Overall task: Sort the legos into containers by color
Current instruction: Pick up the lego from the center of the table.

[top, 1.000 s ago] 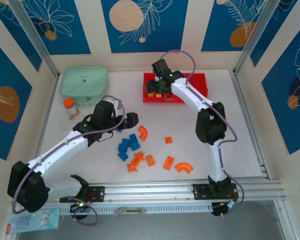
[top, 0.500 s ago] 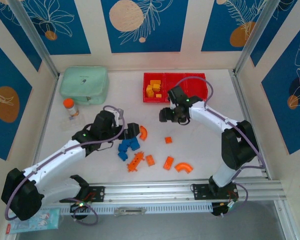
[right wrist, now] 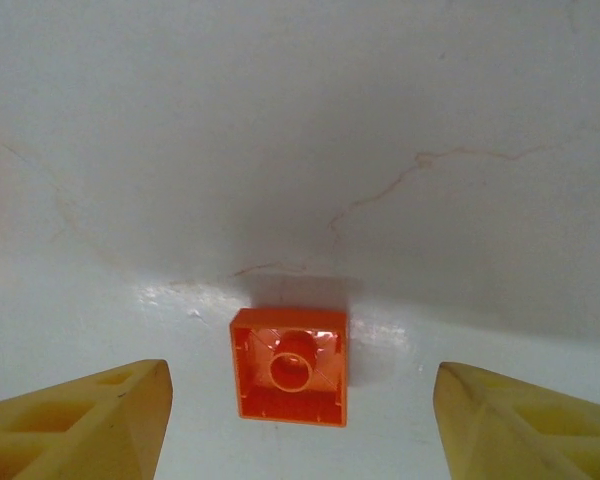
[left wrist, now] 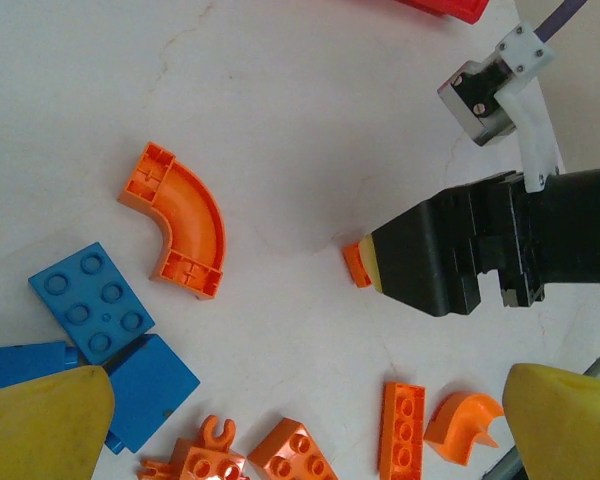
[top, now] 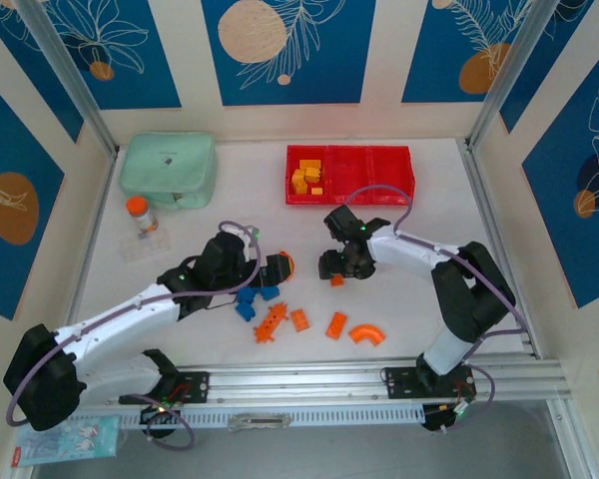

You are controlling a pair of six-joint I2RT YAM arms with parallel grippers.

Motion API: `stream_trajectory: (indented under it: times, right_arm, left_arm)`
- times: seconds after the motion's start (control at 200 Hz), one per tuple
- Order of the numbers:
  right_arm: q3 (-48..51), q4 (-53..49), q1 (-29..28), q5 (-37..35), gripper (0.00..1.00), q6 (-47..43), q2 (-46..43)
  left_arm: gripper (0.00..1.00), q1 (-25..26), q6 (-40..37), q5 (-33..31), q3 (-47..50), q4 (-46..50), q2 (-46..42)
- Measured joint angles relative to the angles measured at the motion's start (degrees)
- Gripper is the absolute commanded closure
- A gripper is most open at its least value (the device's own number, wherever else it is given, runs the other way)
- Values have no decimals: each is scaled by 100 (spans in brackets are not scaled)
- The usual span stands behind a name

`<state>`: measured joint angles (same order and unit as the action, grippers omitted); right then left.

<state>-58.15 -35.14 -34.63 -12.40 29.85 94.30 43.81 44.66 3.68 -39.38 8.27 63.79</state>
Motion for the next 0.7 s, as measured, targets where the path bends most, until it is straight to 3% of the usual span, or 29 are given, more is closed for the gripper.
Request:
stream_trajectory:
  times: [0.42, 0.695]
  right_arm:
    - [4, 63, -350, -415, 45, 164, 431]
    - [-2, 11, -382, -605, 63, 212, 463]
  left_arm:
    - [1, 35, 7, -103, 2, -57, 42]
    - [1, 35, 7, -122, 2, -55, 42]
